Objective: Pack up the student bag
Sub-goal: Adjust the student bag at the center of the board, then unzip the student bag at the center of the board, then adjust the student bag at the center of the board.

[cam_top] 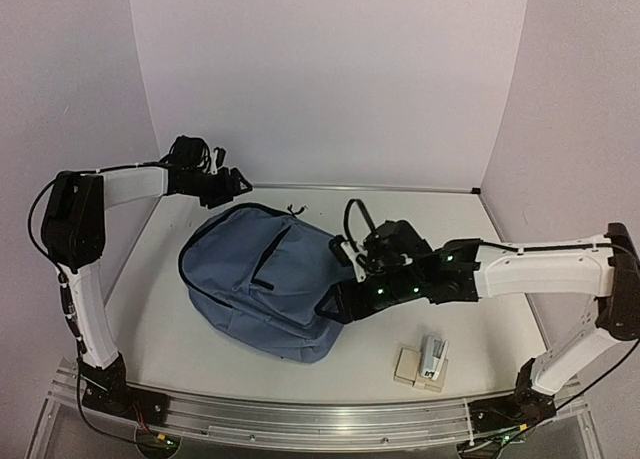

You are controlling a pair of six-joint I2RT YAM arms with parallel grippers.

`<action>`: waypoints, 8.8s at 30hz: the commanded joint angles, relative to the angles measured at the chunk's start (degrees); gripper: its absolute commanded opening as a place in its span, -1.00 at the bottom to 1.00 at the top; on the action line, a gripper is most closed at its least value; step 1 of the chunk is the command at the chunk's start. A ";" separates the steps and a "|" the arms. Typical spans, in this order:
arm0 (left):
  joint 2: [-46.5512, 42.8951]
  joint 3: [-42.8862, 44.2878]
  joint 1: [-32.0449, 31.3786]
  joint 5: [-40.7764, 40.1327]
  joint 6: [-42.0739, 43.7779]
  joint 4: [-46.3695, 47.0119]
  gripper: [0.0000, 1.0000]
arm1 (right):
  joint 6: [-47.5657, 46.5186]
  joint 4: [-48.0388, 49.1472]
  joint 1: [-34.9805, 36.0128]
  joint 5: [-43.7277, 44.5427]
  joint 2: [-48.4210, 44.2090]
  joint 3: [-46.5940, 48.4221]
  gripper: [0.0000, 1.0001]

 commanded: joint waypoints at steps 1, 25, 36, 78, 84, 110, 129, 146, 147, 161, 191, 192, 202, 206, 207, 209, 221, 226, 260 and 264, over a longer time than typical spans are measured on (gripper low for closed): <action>-8.10 -0.11 0.36 -8.93 4.41 -2.96 0.68 | -2.68 -2.46 -1.04 7.40 -4.25 4.67 0.30; -48.91 -50.98 -0.62 -10.29 -24.83 -5.86 0.97 | -24.59 -0.81 5.97 18.94 28.73 31.74 -0.14; -44.22 -57.10 -0.58 -6.90 -27.00 6.54 0.07 | -26.95 2.13 7.45 27.69 32.42 32.50 -0.68; -54.77 -48.14 -12.31 -17.95 -24.50 -12.08 0.61 | -14.52 7.46 -6.27 23.53 12.14 14.44 0.22; -54.43 -53.22 -17.59 -22.03 -35.02 -11.64 0.63 | -15.23 7.14 -8.63 17.99 12.28 13.27 0.66; -37.18 -49.98 -12.86 -26.68 -18.61 7.27 -0.50 | -14.28 6.66 -10.36 4.94 10.66 3.20 -1.00; -45.82 -47.53 -12.26 -27.28 -19.27 -4.58 0.57 | -10.88 -3.44 3.79 10.20 12.40 20.09 -0.10; -40.45 -56.38 -12.44 -13.51 -26.40 8.11 0.10 | -2.45 -0.52 4.56 1.13 29.37 31.26 -0.42; -39.96 -56.36 -12.41 -13.18 -26.40 8.90 0.10 | -2.28 -0.41 4.55 1.46 29.74 31.39 -0.43; -39.06 -56.69 -12.43 -13.46 -27.33 10.33 -0.61 | -4.16 0.70 4.49 3.17 33.45 33.37 -0.89; -46.99 -57.53 -12.35 -22.38 -26.16 -0.48 -1.00 | -4.43 -10.18 1.69 47.73 19.85 27.59 -1.00; -47.36 -57.72 -12.35 -22.59 -26.22 -0.71 -1.00 | -4.03 -10.19 0.52 47.24 18.99 26.80 -1.00; -48.87 -58.77 -12.35 -20.06 -23.47 2.01 -0.99 | -4.64 -8.58 -6.81 41.64 16.07 21.57 -1.00; -49.55 -59.26 -12.42 -14.27 -19.11 5.32 -1.00 | -5.95 -6.52 -7.30 39.94 15.82 21.44 -1.00; -49.55 -59.28 -12.53 -12.91 -18.36 5.81 -1.00 | -6.47 -5.92 -7.69 39.50 16.01 21.68 -1.00; -49.22 -59.17 -13.08 -9.96 -16.97 6.48 -0.99 | -7.53 -4.77 -8.60 38.81 16.86 22.34 -1.00; -56.96 -51.34 -16.20 -18.96 -10.81 -8.56 0.43 | -8.35 -2.87 -10.91 30.36 13.12 22.81 0.25; -55.64 -43.78 -16.30 -17.51 -5.09 -11.15 0.62 | -1.04 -4.41 -11.00 29.18 4.58 13.85 0.72; -22.15 -20.80 -29.57 -19.51 4.84 -10.77 -0.44 | 15.16 9.22 -10.89 12.57 4.27 -3.65 -0.72; -21.94 -21.69 -29.58 -17.80 3.61 -10.97 -0.95 | 9.92 9.08 -11.97 16.86 5.21 -0.36 -0.99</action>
